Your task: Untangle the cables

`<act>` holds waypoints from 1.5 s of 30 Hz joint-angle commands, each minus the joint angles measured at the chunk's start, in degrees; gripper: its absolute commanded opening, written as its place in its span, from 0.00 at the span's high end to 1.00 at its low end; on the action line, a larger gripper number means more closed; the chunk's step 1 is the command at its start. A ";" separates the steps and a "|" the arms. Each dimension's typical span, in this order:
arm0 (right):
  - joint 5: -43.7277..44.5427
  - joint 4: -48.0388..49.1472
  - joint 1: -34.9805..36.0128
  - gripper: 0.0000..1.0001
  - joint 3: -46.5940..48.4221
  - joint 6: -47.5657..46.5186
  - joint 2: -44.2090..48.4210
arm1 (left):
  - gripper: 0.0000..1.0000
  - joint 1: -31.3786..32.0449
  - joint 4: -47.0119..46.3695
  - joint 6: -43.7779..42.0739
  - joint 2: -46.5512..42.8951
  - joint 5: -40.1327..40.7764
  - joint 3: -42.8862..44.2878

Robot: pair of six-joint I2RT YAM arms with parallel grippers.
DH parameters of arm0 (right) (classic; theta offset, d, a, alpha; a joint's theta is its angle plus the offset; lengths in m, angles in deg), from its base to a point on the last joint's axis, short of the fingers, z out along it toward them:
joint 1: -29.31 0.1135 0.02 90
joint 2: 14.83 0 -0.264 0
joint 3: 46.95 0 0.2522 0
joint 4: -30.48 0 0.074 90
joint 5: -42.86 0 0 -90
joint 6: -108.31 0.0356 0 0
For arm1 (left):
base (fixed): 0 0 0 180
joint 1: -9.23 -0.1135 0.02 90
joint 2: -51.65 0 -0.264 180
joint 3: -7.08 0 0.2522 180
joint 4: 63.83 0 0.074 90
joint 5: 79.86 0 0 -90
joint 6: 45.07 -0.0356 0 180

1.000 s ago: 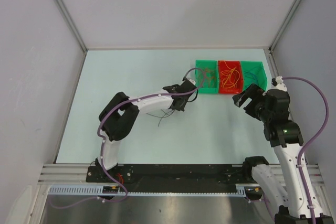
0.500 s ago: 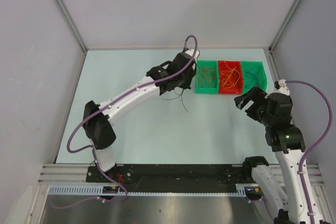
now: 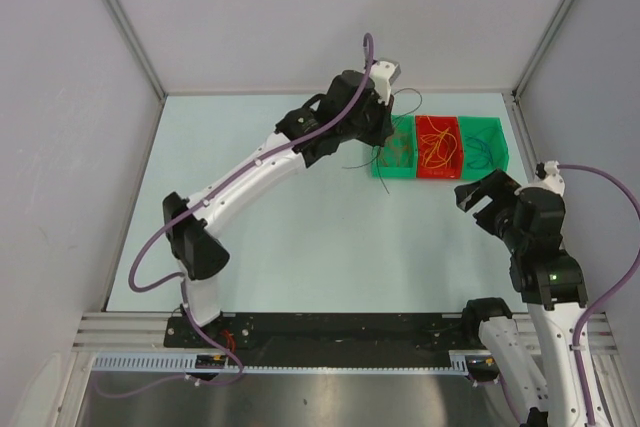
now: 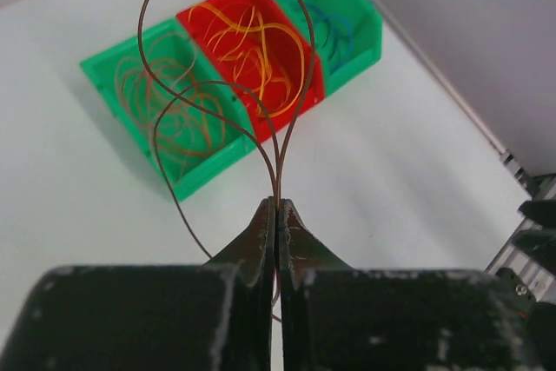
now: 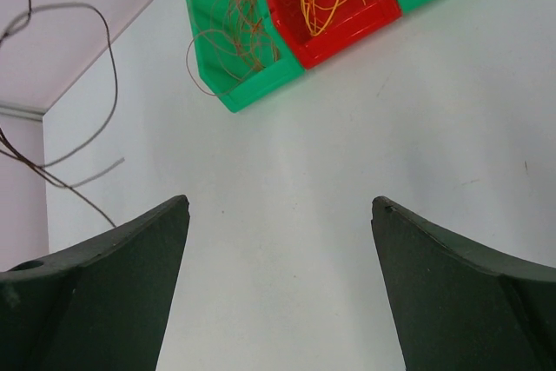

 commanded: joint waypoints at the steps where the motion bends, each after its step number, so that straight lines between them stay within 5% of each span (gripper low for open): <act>1: 0.40 -1.23 -0.16 0.10 0.06 0.49 0.74 | 1.00 -0.80 -5.93 0.40 5.18 -5.20 6.21; 13: -1.27 -1.23 -0.16 0.10 -0.47 -0.12 1.01 | 0.99 -6.16 -25.97 6.73 13.44 -16.89 6.66; 34: -3.45 0.79 -0.16 0.11 -3.98 -1.00 0.04 | 0.99 -10.03 -46.19 18.15 23.46 -17.51 1.74; 45: -3.73 1.85 -0.07 0.11 -4.95 -1.44 -0.84 | 0.84 -11.62 -49.35 20.97 28.05 -15.93 -1.94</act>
